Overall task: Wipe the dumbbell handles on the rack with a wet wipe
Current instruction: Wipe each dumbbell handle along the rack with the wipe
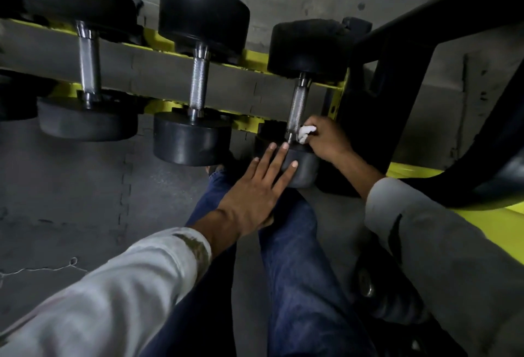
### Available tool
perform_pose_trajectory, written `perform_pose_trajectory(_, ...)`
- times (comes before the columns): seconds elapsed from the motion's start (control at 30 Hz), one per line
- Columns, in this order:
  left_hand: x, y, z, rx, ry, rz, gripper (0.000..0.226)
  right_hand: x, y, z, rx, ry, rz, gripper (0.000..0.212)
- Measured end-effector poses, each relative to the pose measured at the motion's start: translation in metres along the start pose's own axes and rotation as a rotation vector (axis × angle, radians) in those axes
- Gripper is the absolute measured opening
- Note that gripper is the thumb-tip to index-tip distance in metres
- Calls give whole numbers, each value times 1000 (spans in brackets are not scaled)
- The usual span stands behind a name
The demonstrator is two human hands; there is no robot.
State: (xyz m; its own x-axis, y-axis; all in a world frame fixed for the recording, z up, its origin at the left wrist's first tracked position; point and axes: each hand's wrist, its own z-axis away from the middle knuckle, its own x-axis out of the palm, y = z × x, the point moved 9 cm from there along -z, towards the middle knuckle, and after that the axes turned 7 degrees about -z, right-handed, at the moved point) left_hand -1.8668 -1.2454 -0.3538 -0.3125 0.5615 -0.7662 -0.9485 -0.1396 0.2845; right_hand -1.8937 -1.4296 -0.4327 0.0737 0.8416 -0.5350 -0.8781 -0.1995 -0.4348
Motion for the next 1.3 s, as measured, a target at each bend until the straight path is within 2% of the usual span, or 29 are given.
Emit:
perform_pose_trajectory(0.17,5,-2,-3,19,6,-37,132,22,11,-19,179,-160,-435,14)
perform_pose_trajectory(0.27,7,-5,-3,17,-13,-48,134,15,9,-2,176,-149,-536,13)
perform_pose_trajectory(0.33,5,-5,-2,26,-23,-53,132,6,12,14,177,-83,-586,14)
perform_pose_trajectory(0.5,6,-5,-4,33,-10,-75,127,0,1,13,75,76,-365,22)
perform_pose_trajectory(0.67,11,-5,-5,45,0,-97,130,-20,1,-8,42,260,-466,16)
perform_pose_trajectory(0.77,10,-4,-4,54,-14,-90,134,-5,-7,0,-5,214,-294,18)
perform_pose_trajectory(0.97,6,-5,-4,51,-40,-72,134,-13,-21,36,-22,391,-40,5)
perform_pose_trajectory(1.0,6,-4,-3,52,-49,-74,135,-12,-25,38,-30,372,19,3)
perform_pose_trajectory(1.07,5,-4,-3,53,-46,-82,135,-7,-29,39,-55,274,68,16)
perform_pose_trajectory(1.17,6,-4,-3,54,-45,-81,135,-3,-29,30,-70,71,10,30)
perform_pose_trajectory(1.23,6,-4,-3,51,-58,-84,135,-3,-26,21,-41,-23,-10,18)
perform_pose_trajectory(1.3,6,-5,-3,45,-59,-86,131,-7,-22,12,-18,-8,16,10)
